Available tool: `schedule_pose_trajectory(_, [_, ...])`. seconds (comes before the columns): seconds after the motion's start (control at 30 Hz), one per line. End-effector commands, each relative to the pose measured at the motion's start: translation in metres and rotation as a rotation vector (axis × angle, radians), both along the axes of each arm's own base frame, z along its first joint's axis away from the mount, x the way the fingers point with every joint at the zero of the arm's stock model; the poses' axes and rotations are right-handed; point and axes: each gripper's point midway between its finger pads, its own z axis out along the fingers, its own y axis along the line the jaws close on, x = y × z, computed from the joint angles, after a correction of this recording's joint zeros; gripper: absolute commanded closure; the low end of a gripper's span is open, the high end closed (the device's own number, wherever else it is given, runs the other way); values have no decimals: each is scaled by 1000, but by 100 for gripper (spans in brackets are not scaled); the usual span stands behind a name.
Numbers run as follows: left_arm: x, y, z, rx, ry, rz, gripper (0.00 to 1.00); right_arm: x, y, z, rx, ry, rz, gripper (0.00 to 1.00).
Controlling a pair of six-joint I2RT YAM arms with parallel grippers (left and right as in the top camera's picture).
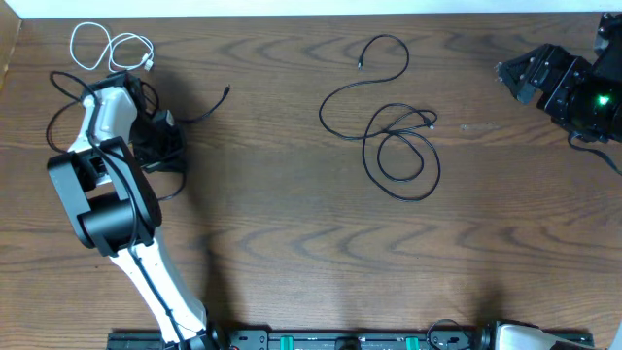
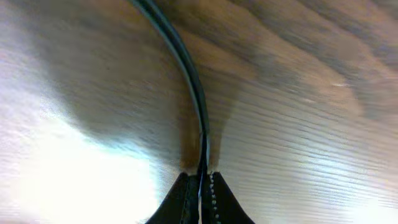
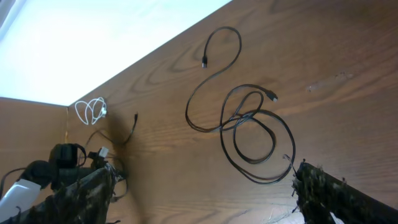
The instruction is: Untangle cables
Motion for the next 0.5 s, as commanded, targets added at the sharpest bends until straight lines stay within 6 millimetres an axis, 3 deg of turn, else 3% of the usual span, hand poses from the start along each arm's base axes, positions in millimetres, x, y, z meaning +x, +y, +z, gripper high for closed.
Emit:
schedule_pose_trajectory(0.0, [20,-13,26,-126,-55,220,93,1,-2,-2,-18,-1,6,9])
schedule_pose_trajectory(0.07, [30,-23,42,-237,-109,273,93,1,-2,-2,-17,2,6,9])
schedule_pose_trajectory(0.1, [43,-30,59,-346,-171,321,93,0,-2,-3,-17,7,6,9])
schedule_pose_trajectory(0.17, [51,-29,69,-411,-200,383,92,-1,-1,-4,-16,14,6,9])
schedule_pose_trajectory(0.33, [64,-8,72,-429,-210,572,92,-2,-1,-5,-15,20,7,9])
schedule_pose_trajectory(0.47, [82,2,75,-426,-269,626,92,-2,-1,-5,-15,21,6,9])
